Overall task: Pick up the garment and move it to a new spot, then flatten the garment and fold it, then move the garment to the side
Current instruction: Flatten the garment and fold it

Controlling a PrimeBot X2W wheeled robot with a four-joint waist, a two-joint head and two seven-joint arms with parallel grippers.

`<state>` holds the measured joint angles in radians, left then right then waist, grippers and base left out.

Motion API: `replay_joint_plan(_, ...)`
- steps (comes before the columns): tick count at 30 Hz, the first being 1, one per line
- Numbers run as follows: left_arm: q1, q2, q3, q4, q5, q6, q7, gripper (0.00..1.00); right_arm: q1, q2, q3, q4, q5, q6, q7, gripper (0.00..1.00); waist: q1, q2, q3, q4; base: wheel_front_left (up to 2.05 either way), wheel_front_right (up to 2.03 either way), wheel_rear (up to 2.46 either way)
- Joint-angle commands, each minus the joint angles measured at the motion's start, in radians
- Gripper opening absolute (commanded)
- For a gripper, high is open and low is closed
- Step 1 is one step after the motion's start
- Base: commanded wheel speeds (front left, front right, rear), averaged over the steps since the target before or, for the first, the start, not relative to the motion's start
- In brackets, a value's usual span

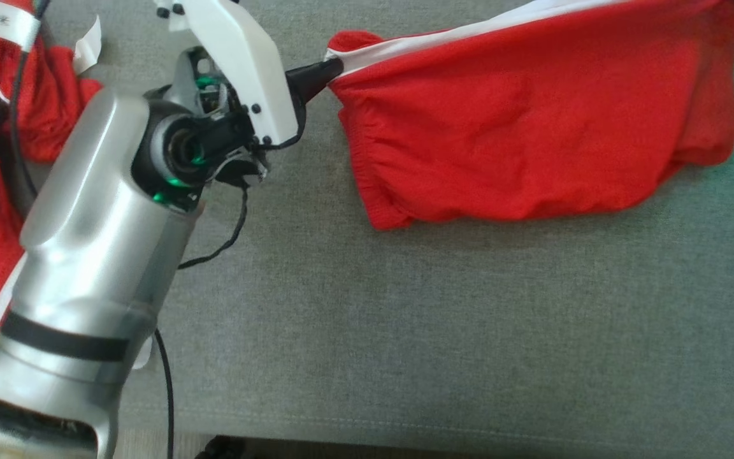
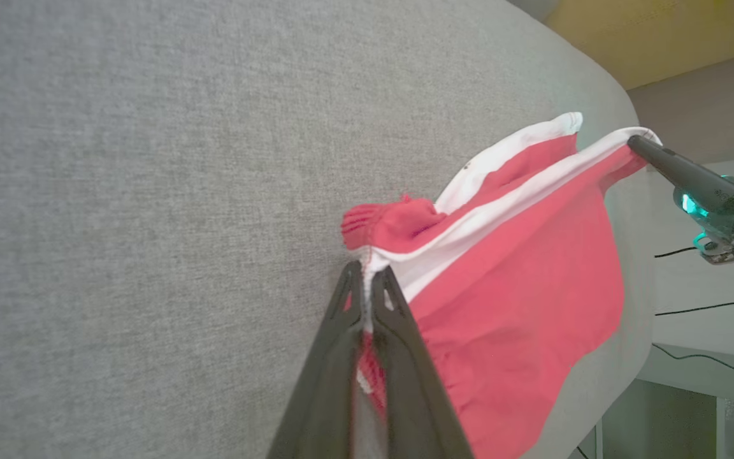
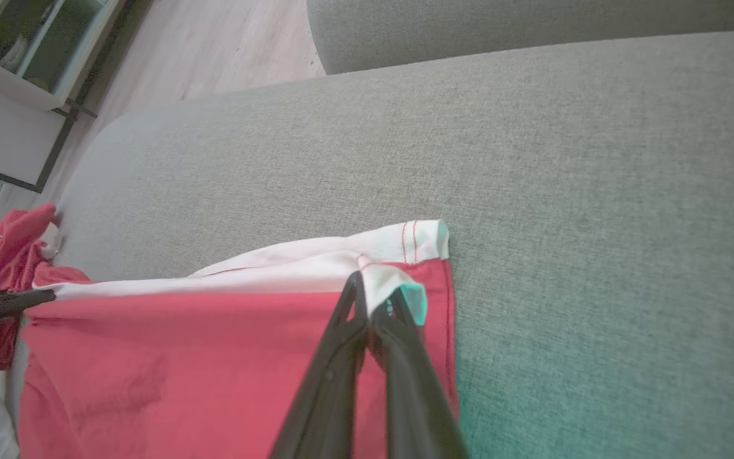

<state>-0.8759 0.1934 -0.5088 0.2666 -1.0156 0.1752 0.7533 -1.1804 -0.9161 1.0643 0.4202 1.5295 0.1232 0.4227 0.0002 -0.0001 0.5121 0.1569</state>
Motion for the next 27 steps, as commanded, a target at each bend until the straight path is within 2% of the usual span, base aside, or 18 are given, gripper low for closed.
replay_joint_plan(1,-0.053,0.025,0.029,-0.009,0.014,-0.011,-0.010,0.31,-0.014,-0.010,-0.006,0.013,-0.015,0.008,-0.001,1.00,-0.0002,0.0001,0.007,0.004,0.00,0.00,0.00)
replay_joint_plan(2,-0.056,0.022,0.027,0.000,0.013,-0.015,-0.011,0.98,-0.018,-0.002,-0.004,0.025,-0.017,0.008,-0.002,1.00,-0.0002,0.0001,0.007,0.003,0.00,0.00,0.00)
replay_joint_plan(7,-0.061,0.021,0.037,0.028,0.007,-0.041,-0.035,1.00,-0.012,0.028,0.004,0.060,-0.020,0.008,-0.042,1.00,-0.0002,0.0001,-0.023,-0.007,0.00,0.00,0.00)
replay_joint_plan(10,-0.055,0.031,0.054,0.025,0.010,-0.058,-0.075,1.00,0.007,0.034,-0.003,0.056,-0.020,0.008,-0.106,1.00,-0.0002,0.0001,-0.058,-0.015,0.00,0.00,0.00)
replay_joint_plan(13,-0.036,0.053,0.061,0.005,0.043,-0.076,-0.142,1.00,0.034,0.037,-0.020,0.046,-0.037,0.008,-0.229,1.00,-0.0002,0.0001,-0.094,-0.026,0.00,0.00,0.00)
replay_joint_plan(18,0.037,0.082,0.058,-0.060,0.155,-0.101,-0.348,1.00,0.113,0.054,-0.043,0.059,-0.088,0.008,-0.505,1.00,-0.0002,0.0001,-0.150,-0.037,0.00,0.00,0.00)
replay_joint_plan(22,0.124,0.108,0.036,-0.112,0.305,-0.071,-0.560,1.00,0.183,0.084,-0.046,0.126,-0.101,0.008,-0.635,1.00,-0.0002,0.0001,-0.186,-0.042,0.00,0.00,0.00)
replay_joint_plan(27,0.257,0.103,0.005,-0.147,0.461,0.006,-0.813,1.00,0.265,0.140,-0.034,0.206,-0.080,0.008,-0.658,1.00,-0.0002,0.0001,-0.216,-0.033,0.00,0.00,0.00)
